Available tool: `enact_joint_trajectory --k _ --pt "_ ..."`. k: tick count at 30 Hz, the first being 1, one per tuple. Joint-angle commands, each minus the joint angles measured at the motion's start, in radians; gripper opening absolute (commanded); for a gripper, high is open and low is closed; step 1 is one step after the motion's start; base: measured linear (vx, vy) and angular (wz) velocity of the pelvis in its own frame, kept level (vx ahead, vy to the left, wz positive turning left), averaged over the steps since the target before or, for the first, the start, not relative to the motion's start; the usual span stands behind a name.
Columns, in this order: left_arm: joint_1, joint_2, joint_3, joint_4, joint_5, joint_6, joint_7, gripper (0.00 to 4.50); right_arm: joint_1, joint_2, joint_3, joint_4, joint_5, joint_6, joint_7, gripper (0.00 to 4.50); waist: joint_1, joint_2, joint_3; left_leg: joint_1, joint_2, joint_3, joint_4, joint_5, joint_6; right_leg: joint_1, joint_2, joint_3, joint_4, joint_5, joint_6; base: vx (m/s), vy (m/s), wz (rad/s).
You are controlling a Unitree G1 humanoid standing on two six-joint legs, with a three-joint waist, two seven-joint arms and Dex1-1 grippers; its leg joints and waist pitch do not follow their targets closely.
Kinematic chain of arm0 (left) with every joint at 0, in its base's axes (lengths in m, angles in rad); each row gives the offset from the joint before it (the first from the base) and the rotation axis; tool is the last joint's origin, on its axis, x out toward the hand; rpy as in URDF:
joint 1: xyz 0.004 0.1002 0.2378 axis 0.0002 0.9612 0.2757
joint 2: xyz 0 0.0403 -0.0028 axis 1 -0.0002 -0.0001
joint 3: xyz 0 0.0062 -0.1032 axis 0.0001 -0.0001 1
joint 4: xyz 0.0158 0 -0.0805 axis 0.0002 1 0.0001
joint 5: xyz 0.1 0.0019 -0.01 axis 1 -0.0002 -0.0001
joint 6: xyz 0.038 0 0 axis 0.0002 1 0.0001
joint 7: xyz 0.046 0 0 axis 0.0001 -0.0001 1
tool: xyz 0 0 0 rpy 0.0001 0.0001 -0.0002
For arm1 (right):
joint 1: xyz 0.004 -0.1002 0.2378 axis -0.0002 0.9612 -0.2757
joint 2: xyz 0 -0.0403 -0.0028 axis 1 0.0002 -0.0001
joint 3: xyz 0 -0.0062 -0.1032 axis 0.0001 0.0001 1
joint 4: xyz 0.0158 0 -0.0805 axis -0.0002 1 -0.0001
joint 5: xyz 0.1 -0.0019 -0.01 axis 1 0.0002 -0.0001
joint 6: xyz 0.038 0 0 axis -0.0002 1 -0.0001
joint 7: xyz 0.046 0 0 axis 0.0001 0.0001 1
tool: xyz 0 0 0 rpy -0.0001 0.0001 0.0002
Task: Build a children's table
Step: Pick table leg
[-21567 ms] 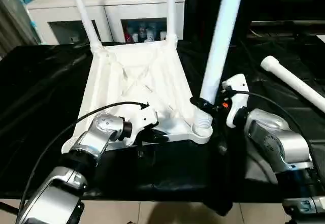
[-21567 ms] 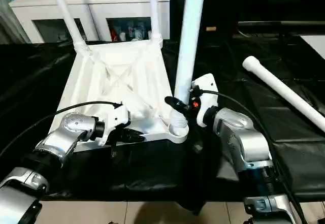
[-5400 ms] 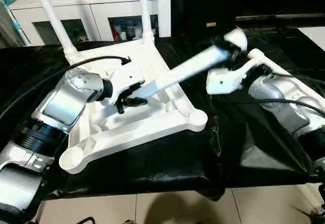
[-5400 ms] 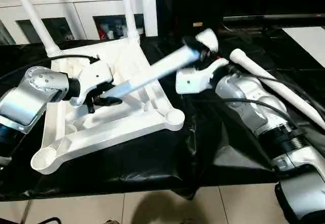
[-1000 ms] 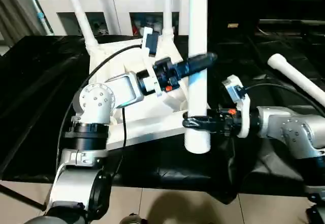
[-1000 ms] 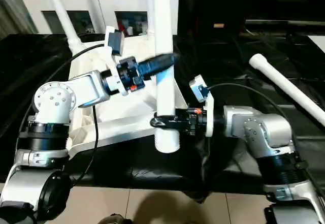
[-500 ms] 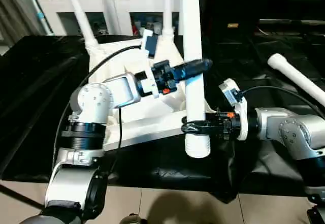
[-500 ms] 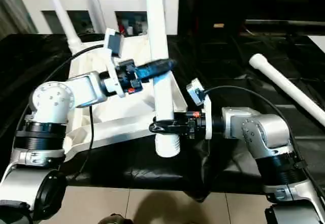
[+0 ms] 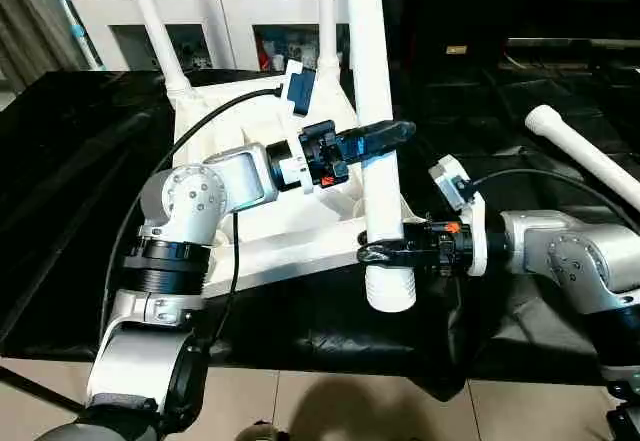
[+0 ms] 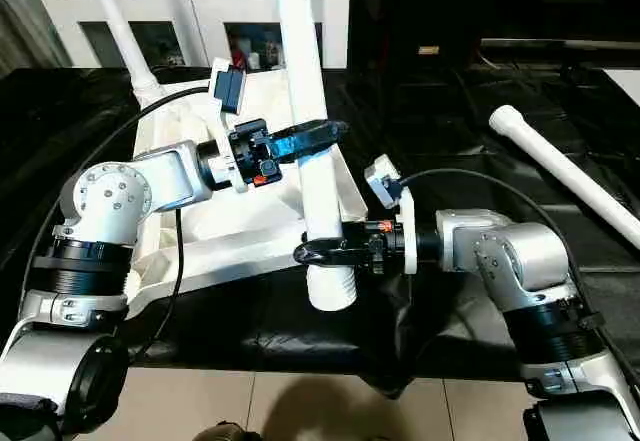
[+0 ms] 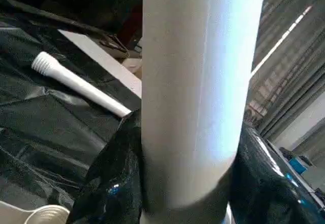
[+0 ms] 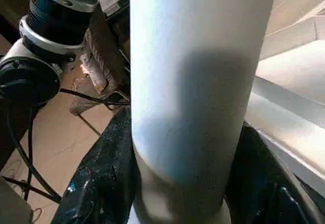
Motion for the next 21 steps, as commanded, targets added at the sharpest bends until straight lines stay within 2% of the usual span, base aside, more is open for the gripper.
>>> enact_joint_trajectory --k 1,3,5,9,10,11,12,13,14,16,17,19,21 --pt "-0.011 -0.005 0.025 -0.006 -0.009 -0.016 -0.01 1.83 -0.005 0.0 0.004 -0.008 -0.019 -0.025 -0.017 1.88 0.001 -0.026 -0.086 0.011 0.034 -0.01 -0.063 -0.1 0.057 0.064 -0.046 0.034 -0.073 -0.268 -0.19 0.0 0.0 0.0" --pt "-0.011 -0.006 0.027 -0.016 -0.008 -0.022 -0.007 1.83 -0.004 0.004 0.003 -0.01 -0.021 -0.035 -0.018 1.88 0.001 -0.028 -0.086 0.01 0.033 -0.01 -0.063 -0.095 0.061 0.065 -0.046 0.034 -0.071 -0.259 -0.194 0.0 0.0 0.0" --pt "-0.002 -0.002 0.019 -0.06 0.012 -0.059 -0.002 1.83 -0.007 0.049 -0.03 -0.007 -0.036 -0.101 -0.068 2.44 0.001 -0.027 -0.086 0.009 0.033 -0.01 -0.063 -0.092 0.061 0.065 -0.049 0.034 -0.071 -0.261 -0.192 0.0 0.0 0.0" --pt "0.014 0.023 -0.03 -0.105 0.063 -0.096 -0.017 1.82 -0.006 0.071 -0.042 -0.015 -0.061 -0.164 -0.102 2.78 -0.005 -0.027 -0.085 0.011 0.037 -0.011 -0.065 -0.099 0.053 0.062 -0.048 0.034 -0.071 -0.275 -0.185 0.0 0.0 0.0" --pt "0.015 0.025 -0.033 -0.107 0.067 -0.099 -0.018 1.82 -0.005 0.073 -0.043 -0.015 -0.064 -0.169 -0.104 2.99 -0.006 -0.026 -0.084 0.011 0.036 -0.01 -0.065 -0.1 0.052 0.061 -0.046 0.034 -0.071 -0.275 -0.185 0.0 0.0 0.0" --pt "0.019 0.04 -0.064 -0.119 0.102 -0.122 -0.025 1.82 -0.009 0.081 -0.036 -0.007 -0.099 -0.199 -0.141 3.05 -0.007 -0.026 -0.084 0.012 0.035 -0.01 -0.066 -0.104 0.053 0.062 -0.046 0.035 -0.071 -0.276 -0.185 0.0 0.0 0.0" --pt "0.023 0.055 -0.101 -0.135 0.154 -0.164 -0.021 1.82 -0.012 0.094 -0.025 0.005 -0.148 -0.251 -0.19 3.05 -0.004 -0.026 -0.084 0.011 0.041 -0.015 -0.069 -0.102 0.048 0.058 -0.051 0.036 -0.073 -0.288 -0.174 0.0 0.0 0.0" --pt "0.024 0.056 -0.109 -0.138 0.166 -0.175 -0.017 1.82 -0.013 0.099 -0.023 0.008 -0.16 -0.264 -0.202 3.06 -0.008 -0.026 -0.083 0.01 0.039 -0.013 -0.069 -0.103 0.042 0.056 -0.047 0.035 -0.072 -0.293 -0.167 0.0 0.0 0.0" --pt "0.021 0.056 -0.112 -0.143 0.172 -0.18 -0.011 1.82 -0.015 0.106 -0.018 0.011 -0.173 -0.271 -0.223 3.07 -0.01 -0.031 -0.083 0.012 0.035 -0.009 -0.068 -0.11 0.036 0.06 -0.046 0.035 -0.073 -0.295 -0.163 0.0 0.0 0.0" --pt "0.018 0.055 -0.113 -0.145 0.177 -0.187 -0.007 1.82 -0.017 0.111 -0.015 0.011 -0.169 -0.246 -0.234 3.07 -0.01 -0.029 -0.083 0.013 0.036 -0.01 -0.069 -0.111 0.036 0.061 -0.048 0.037 -0.071 -0.292 -0.167 0.0 0.0 0.0" --pt "0.018 0.059 -0.121 -0.147 0.182 -0.191 -0.014 1.82 -0.018 0.111 -0.011 0.01 -0.17 -0.238 -0.234 3.07 -0.011 -0.033 -0.084 0.012 0.036 -0.01 -0.069 -0.109 0.038 0.061 -0.046 0.036 -0.071 -0.278 -0.172 0.0 0.0 0.0" --pt "0.023 0.067 -0.136 -0.152 0.198 -0.205 -0.024 1.82 -0.017 0.11 -0.004 0.011 -0.174 -0.237 -0.23 3.07 -0.011 -0.03 -0.084 0.012 0.036 -0.01 -0.069 -0.106 0.043 0.061 -0.047 0.037 -0.068 -0.257 -0.181 0.0 0.0 0.0" --pt "0.028 0.069 -0.14 -0.155 0.207 -0.216 -0.03 1.82 -0.017 0.103 0.01 0.008 -0.173 -0.222 -0.218 3.07 -0.012 -0.033 -0.084 0.011 0.035 -0.009 -0.068 -0.106 0.048 0.062 -0.047 0.037 -0.067 -0.251 -0.187 0.0 0.0 0.0"
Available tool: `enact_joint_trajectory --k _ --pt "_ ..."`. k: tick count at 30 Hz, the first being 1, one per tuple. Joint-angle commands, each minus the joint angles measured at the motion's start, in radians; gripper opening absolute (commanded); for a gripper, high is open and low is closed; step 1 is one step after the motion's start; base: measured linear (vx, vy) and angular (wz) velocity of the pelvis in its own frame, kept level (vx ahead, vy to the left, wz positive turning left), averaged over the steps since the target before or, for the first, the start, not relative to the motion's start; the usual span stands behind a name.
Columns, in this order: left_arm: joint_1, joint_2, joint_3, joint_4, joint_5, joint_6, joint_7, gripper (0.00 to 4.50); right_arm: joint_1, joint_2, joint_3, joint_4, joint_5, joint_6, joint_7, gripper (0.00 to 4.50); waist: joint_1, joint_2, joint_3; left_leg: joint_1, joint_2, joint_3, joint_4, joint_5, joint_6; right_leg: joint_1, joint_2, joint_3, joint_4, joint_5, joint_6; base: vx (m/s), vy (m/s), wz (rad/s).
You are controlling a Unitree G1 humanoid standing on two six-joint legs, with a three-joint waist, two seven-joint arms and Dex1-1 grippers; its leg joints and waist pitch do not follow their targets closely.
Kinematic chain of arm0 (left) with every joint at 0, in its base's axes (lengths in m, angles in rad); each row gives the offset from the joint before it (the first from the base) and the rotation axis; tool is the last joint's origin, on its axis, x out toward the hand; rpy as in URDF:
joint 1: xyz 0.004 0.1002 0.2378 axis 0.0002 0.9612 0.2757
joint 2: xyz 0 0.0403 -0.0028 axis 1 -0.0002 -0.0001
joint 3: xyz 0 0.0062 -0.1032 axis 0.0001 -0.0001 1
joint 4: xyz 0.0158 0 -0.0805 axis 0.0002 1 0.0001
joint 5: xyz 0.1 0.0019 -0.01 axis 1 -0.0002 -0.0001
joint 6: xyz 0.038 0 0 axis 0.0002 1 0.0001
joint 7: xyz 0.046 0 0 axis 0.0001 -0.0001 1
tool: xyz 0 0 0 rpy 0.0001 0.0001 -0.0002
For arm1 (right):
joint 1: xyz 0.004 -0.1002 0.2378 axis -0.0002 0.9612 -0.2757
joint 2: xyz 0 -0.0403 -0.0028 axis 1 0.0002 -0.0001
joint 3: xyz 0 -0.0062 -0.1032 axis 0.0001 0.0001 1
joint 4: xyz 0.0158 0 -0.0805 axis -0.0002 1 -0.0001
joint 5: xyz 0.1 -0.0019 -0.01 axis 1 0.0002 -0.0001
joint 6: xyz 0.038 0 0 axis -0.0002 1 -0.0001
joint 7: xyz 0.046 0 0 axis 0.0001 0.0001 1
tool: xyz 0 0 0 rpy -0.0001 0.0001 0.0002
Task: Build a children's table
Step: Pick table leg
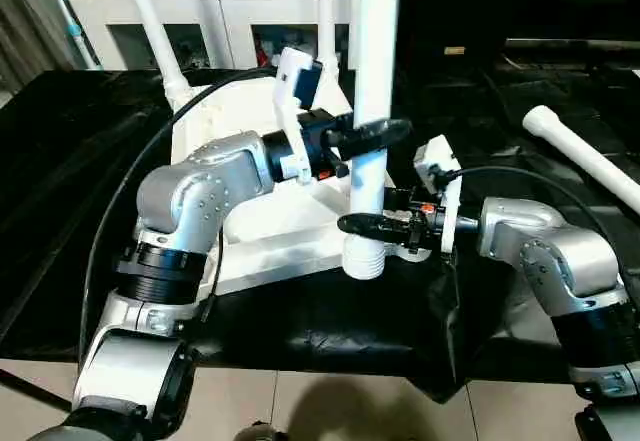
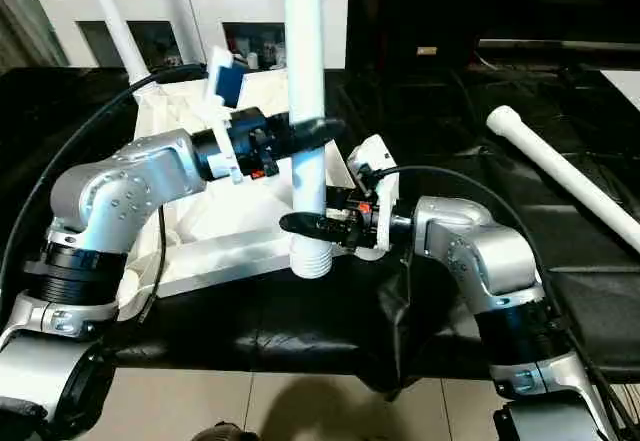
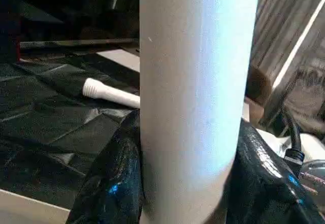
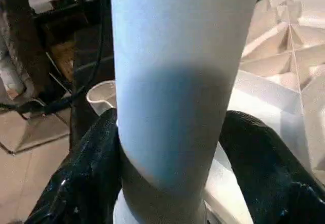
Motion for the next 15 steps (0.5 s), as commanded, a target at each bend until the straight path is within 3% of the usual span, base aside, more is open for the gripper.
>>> enact_joint_trajectory --k 1,10,15 --pt "0.003 0.008 -0.005 -0.028 0.007 -0.011 -0.02 1.82 -0.015 -0.007 0.006 0.005 -0.01 0.018 -0.009 3.07 0.0 -0.027 -0.083 0.011 0.035 -0.009 -0.068 -0.106 0.05 0.063 -0.047 0.037 -0.068 -0.253 -0.187 0.0 0.0 0.0" --pt "0.007 -0.002 -0.009 -0.028 0.005 -0.034 -0.047 1.82 -0.003 0.006 0.004 -0.009 0.019 0.077 -0.002 3.07 -0.006 -0.022 -0.084 0.011 0.033 -0.01 -0.067 -0.111 0.047 0.064 -0.046 0.037 -0.069 -0.252 -0.193 0.0 0.0 0.0" --pt "0.01 0.013 -0.02 -0.027 -0.006 -0.036 -0.1 1.82 0.004 -0.009 0.016 -0.02 0.022 0.052 0.043 3.07 -0.005 -0.022 -0.083 0.01 0.034 -0.01 -0.067 -0.112 0.053 0.064 -0.046 0.036 -0.067 -0.239 -0.201 0.0 0.0 0.0"
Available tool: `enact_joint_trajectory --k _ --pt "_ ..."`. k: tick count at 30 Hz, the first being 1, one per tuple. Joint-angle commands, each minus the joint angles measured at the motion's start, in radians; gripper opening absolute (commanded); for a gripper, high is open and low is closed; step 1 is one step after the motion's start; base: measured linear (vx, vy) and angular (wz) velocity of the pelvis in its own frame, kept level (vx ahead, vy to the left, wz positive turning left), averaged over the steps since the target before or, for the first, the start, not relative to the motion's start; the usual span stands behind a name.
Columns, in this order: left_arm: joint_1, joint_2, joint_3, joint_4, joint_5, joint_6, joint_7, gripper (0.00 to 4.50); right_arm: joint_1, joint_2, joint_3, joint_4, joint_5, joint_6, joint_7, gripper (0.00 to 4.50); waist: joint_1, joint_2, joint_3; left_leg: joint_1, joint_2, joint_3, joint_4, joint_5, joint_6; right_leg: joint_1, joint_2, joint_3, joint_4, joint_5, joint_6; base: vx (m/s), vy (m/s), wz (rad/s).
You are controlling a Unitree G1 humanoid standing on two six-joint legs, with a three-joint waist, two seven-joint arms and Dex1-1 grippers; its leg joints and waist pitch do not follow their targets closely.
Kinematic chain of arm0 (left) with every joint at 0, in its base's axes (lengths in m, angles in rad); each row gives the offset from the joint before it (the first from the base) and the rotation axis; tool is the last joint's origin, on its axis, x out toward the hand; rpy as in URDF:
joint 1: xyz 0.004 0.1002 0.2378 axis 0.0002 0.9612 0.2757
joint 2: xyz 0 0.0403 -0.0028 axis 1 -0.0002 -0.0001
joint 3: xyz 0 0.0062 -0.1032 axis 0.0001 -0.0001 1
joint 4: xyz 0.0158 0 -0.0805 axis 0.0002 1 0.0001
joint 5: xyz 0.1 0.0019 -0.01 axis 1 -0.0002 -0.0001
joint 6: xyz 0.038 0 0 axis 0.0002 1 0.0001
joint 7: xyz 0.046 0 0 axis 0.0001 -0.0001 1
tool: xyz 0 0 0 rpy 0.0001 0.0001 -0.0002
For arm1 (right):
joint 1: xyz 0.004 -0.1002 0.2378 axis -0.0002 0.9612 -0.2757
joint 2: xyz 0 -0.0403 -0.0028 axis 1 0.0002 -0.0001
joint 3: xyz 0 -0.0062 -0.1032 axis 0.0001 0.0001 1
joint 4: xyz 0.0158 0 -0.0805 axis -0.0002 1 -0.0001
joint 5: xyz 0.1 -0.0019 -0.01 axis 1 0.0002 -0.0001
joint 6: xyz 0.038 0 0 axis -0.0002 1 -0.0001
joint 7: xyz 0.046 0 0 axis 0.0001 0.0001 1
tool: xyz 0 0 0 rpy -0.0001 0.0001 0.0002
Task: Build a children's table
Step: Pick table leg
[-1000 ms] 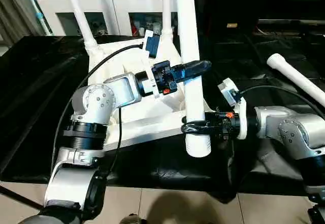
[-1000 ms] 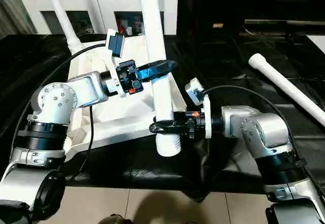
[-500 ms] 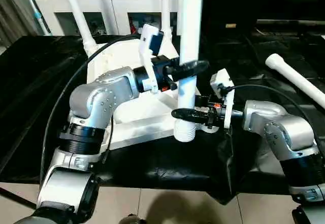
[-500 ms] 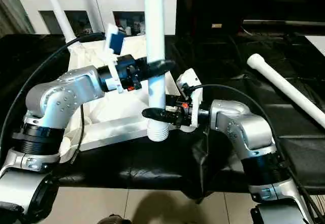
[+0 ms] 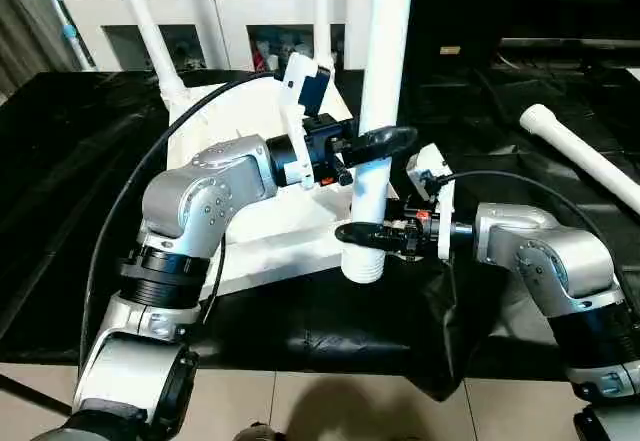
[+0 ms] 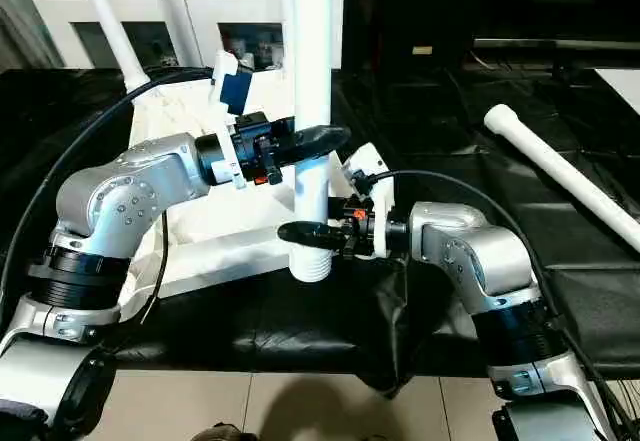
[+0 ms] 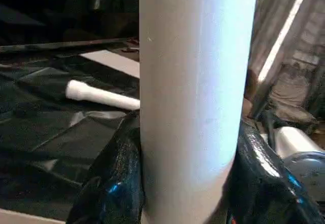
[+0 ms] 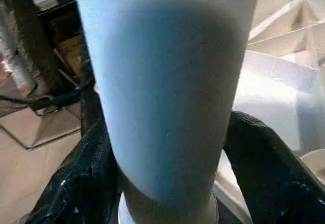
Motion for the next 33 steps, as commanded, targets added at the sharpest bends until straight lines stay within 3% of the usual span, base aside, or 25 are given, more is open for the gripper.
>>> enact_joint_trajectory --k 1,14,15,24,25,28,29,33 --pt "-0.001 0.019 -0.015 -0.024 -0.01 -0.01 -0.034 1.82 0.004 -0.012 0.004 -0.021 0.013 -0.018 0.027 3.07 0.003 -0.022 -0.083 0.011 0.035 -0.01 -0.067 -0.114 0.052 0.064 -0.047 0.036 -0.068 -0.242 -0.2 0.0 0.0 0.0" --pt "0.003 0.03 -0.02 -0.023 -0.018 -0.001 -0.098 1.82 0.0 -0.045 0.024 -0.041 0.015 -0.056 0.144 3.07 0.003 -0.023 -0.084 0.011 0.036 -0.01 -0.066 -0.109 0.06 0.065 -0.047 0.036 -0.065 -0.238 -0.209 0.0 0.0 0.0" --pt "0.003 0.03 -0.019 -0.022 -0.019 -0.001 -0.098 1.82 0.001 -0.046 0.027 -0.04 0.014 -0.057 0.147 3.07 0.003 -0.027 -0.084 0.011 0.036 -0.01 -0.066 -0.111 0.061 0.066 -0.047 0.036 -0.066 -0.24 -0.209 0.0 0.0 0.0" --pt "0.0 0.013 0.001 -0.024 -0.043 0.012 -0.112 1.82 -0.004 -0.033 0.033 -0.017 0.008 -0.073 0.159 3.07 0.004 -0.024 -0.085 0.011 0.036 -0.01 -0.065 -0.111 0.057 0.065 -0.047 0.036 -0.066 -0.252 -0.207 0.0 0.0 0.0" --pt "-0.001 0.013 0.0 -0.023 -0.043 0.012 -0.114 1.82 -0.005 -0.031 0.031 -0.016 0.009 -0.074 0.16 2.81 0.004 -0.024 -0.084 0.011 0.036 -0.01 -0.065 -0.111 0.059 0.064 -0.047 0.036 -0.066 -0.249 -0.208 0.0 0.0 0.0" --pt "-0.001 0.017 -0.004 -0.022 -0.048 0.012 -0.118 1.82 -0.006 -0.033 0.029 -0.014 0.01 -0.074 0.163 2.68 0.003 -0.024 -0.084 0.011 0.035 -0.01 -0.065 -0.112 0.06 0.065 -0.047 0.036 -0.066 -0.245 -0.209 0.0 0.0 0.0" --pt "-0.001 0.017 -0.002 -0.023 -0.053 0.015 -0.118 1.82 -0.005 -0.035 0.027 -0.014 0.012 -0.074 0.164 2.39 0.003 -0.023 -0.084 0.011 0.035 -0.01 -0.065 -0.114 0.06 0.065 -0.047 0.036 -0.066 -0.246 -0.21 0.0 0.0 0.0" --pt "0.0 0.018 0.0 -0.02 -0.052 0.014 -0.12 1.82 -0.003 -0.038 0.023 -0.014 0.016 -0.073 0.164 2.21 0.003 -0.023 -0.084 0.012 0.036 -0.01 -0.066 -0.117 0.058 0.065 -0.046 0.036 -0.067 -0.25 -0.21 0.0 0.0 0.0"
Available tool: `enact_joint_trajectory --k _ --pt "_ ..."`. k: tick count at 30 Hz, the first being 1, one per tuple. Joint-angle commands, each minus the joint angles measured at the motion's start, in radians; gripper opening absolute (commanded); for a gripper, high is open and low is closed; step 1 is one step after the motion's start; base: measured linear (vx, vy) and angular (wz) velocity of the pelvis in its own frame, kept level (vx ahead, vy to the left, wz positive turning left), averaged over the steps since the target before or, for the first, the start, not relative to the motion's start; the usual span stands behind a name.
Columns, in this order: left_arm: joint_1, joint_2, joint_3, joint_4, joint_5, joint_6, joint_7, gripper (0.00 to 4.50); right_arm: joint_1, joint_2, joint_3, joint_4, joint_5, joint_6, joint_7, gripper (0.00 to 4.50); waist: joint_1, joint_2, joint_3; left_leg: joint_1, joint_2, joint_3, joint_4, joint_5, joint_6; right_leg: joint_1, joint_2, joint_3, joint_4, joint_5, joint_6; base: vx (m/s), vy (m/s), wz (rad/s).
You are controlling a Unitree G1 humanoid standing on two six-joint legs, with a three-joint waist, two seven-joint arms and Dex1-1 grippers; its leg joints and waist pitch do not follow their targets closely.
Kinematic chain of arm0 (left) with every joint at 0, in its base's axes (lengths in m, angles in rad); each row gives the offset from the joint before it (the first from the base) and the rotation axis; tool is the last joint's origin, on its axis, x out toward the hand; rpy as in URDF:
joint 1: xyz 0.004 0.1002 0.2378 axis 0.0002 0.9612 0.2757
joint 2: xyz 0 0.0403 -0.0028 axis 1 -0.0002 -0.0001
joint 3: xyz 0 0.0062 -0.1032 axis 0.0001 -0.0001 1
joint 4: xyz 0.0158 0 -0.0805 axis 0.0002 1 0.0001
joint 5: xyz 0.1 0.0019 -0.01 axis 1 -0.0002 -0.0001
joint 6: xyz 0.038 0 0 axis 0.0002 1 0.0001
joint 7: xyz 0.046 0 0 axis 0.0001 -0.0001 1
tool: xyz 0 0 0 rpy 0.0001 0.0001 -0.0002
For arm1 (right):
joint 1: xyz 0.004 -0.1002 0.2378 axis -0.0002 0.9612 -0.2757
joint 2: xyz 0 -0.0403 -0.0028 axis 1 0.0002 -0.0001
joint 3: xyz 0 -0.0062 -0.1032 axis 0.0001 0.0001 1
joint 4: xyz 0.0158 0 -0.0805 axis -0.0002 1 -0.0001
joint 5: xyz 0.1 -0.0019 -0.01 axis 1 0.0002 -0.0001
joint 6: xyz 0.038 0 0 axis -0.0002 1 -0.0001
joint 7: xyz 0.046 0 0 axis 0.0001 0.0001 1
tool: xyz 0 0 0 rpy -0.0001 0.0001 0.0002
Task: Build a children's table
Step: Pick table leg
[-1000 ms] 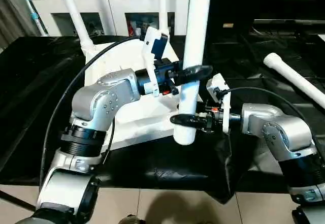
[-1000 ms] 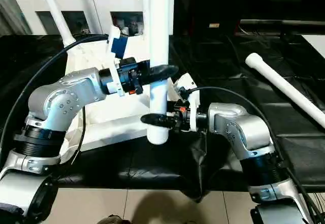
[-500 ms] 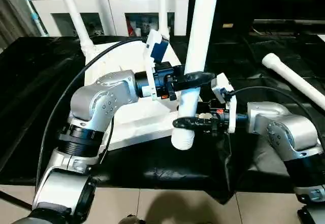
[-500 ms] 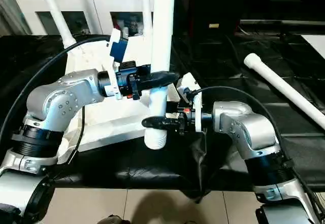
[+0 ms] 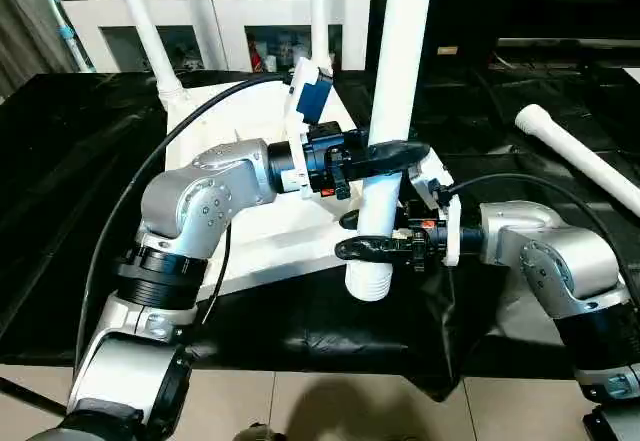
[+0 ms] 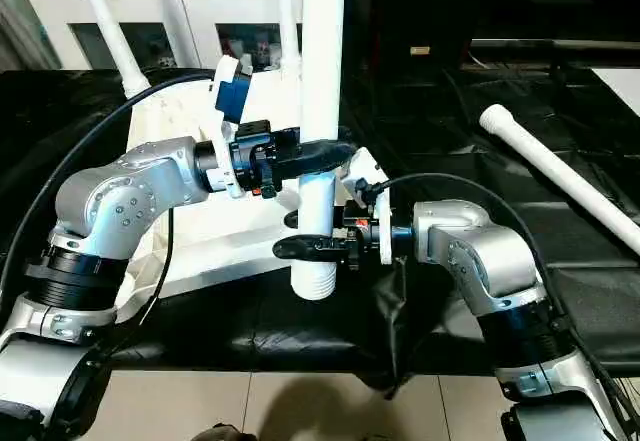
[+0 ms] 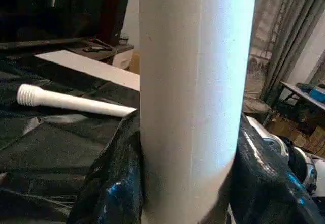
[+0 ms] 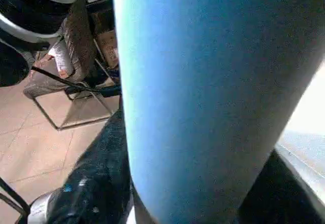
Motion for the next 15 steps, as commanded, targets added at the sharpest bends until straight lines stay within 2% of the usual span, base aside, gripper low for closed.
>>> enact_joint_trajectory --k 1,10,12,15 --pt "-0.003 0.006 0.017 -0.019 -0.005 0.003 -0.007 1.82 -0.002 -0.006 -0.007 0.003 0.001 -0.009 0.006 1.97 0.003 -0.023 -0.084 0.011 0.036 -0.01 -0.066 -0.117 0.058 0.064 -0.046 0.036 -0.068 -0.25 -0.208 0.0 0.0 0.0" --pt "-0.008 0.013 0.02 -0.007 -0.003 0.0 -0.015 1.81 0.007 -0.012 -0.008 -0.011 0.004 0.005 0.009 1.84 0.003 -0.021 -0.085 0.011 0.035 -0.01 -0.065 -0.111 0.06 0.065 -0.046 0.036 -0.066 -0.237 -0.213 0.0 0.0 0.0" --pt "-0.008 0.014 0.02 -0.007 -0.004 -0.001 -0.015 1.81 0.007 -0.013 -0.01 -0.015 0.012 0.019 0.01 2.4 0.003 -0.021 -0.085 0.011 0.035 -0.01 -0.065 -0.113 0.061 0.066 -0.046 0.036 -0.067 -0.238 -0.213 0.0 0.0 0.0" --pt "-0.008 0.017 0.019 -0.008 -0.005 0.0 -0.019 1.81 0.006 -0.022 -0.005 -0.011 -0.01 0.001 0.001 2.64 0.003 -0.021 -0.085 0.011 0.036 -0.01 -0.065 -0.113 0.058 0.065 -0.045 0.036 -0.066 -0.238 -0.212 0.0 0.0 0.0"
